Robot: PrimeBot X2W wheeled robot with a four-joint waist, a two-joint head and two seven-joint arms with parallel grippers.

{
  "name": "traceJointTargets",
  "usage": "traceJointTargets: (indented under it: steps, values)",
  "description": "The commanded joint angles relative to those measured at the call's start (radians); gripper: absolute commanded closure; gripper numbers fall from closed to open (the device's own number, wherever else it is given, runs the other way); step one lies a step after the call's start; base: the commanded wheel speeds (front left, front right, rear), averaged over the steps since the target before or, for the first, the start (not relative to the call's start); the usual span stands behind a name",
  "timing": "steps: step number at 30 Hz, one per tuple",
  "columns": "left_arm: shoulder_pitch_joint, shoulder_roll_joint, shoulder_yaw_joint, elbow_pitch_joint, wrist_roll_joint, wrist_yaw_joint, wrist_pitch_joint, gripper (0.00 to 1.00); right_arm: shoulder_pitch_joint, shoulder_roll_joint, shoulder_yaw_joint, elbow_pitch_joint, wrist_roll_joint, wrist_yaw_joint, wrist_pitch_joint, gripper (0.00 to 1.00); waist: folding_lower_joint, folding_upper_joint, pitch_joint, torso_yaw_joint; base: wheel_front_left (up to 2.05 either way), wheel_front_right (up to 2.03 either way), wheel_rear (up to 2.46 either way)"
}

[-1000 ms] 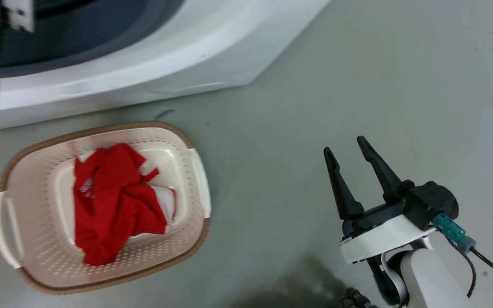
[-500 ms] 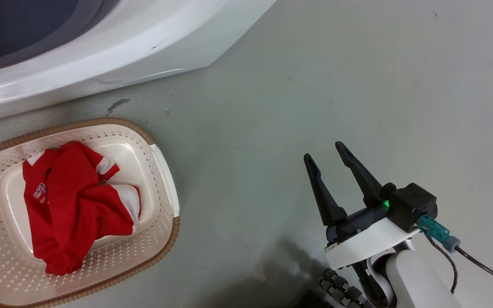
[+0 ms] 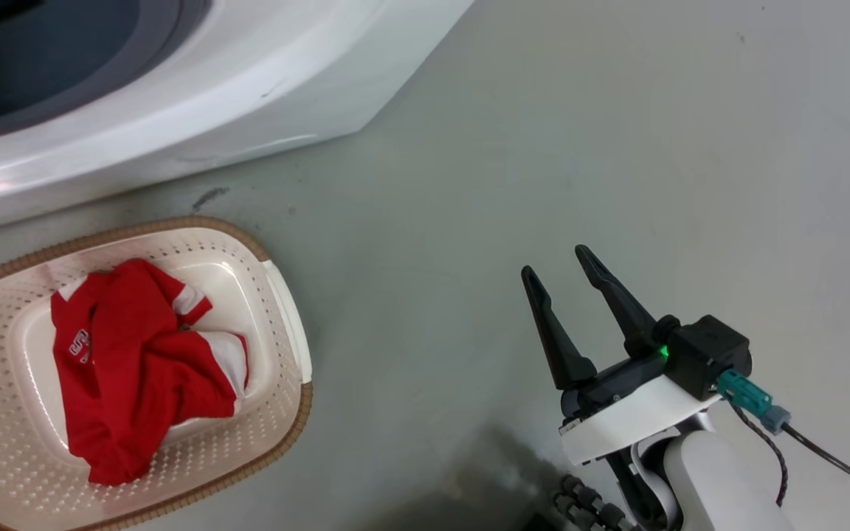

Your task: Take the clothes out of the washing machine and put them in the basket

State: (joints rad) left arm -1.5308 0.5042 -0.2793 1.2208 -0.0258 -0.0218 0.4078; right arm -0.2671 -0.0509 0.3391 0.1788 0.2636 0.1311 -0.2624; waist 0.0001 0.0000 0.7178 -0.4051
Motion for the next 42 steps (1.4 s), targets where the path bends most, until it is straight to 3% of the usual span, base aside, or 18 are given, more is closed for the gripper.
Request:
traceJointTargets:
  steps: [1, 8, 15, 24, 33, 36, 42]
  values:
    - [0.039, -0.008, 0.007, -0.022, -0.011, 0.016, -0.053, 1.00, -0.010, 0.001, -0.006, 0.007, -0.009, -0.001, -0.003, 0.00, -0.0001, 0.0000, -0.033, 0.007, 0.00, 0.00, 0.00]
    - [0.211, -0.067, 0.057, -0.096, -0.086, 0.067, -0.378, 1.00, 0.024, 0.001, -0.047, 0.029, -0.047, -0.001, -0.003, 0.00, -0.0001, 0.0000, -0.183, 0.046, 0.00, 0.00, 0.00]
    - [0.388, -0.131, 0.102, -0.109, -0.158, 0.072, -0.643, 1.00, 0.081, 0.001, -0.079, 0.042, -0.091, -0.001, 0.010, 0.00, -0.0001, 0.0000, -0.355, 0.087, 0.00, 0.00, 0.00]
    - [0.631, -0.183, 0.177, -0.309, -0.215, 0.069, -0.675, 1.00, 0.171, 0.001, -0.115, -0.001, -0.119, -0.001, 0.071, 0.00, -0.0001, 0.0000, -0.516, 0.124, 0.00, 0.00, 0.00]
    - [0.879, -0.234, 0.260, -0.521, -0.245, 0.036, -0.675, 1.00, 0.265, 0.001, -0.149, -0.051, -0.133, -0.001, 0.124, 0.00, -0.0001, 0.0000, -0.641, 0.168, 0.00, 0.00, 0.00]
    - [0.955, -0.262, 0.269, -0.622, -0.237, 0.018, -0.674, 1.00, 0.289, 0.001, -0.155, -0.071, -0.136, -0.001, 0.138, 0.00, -0.0001, 0.0000, -0.666, 0.188, 0.00, 0.00, 0.00]
    - [1.093, -0.316, 0.262, -0.859, -0.207, 0.025, -0.674, 1.00, 0.325, 0.001, -0.169, -0.103, -0.134, -0.001, 0.157, 0.00, -0.0001, 0.0000, -0.693, 0.235, 0.00, 0.00, 0.00]
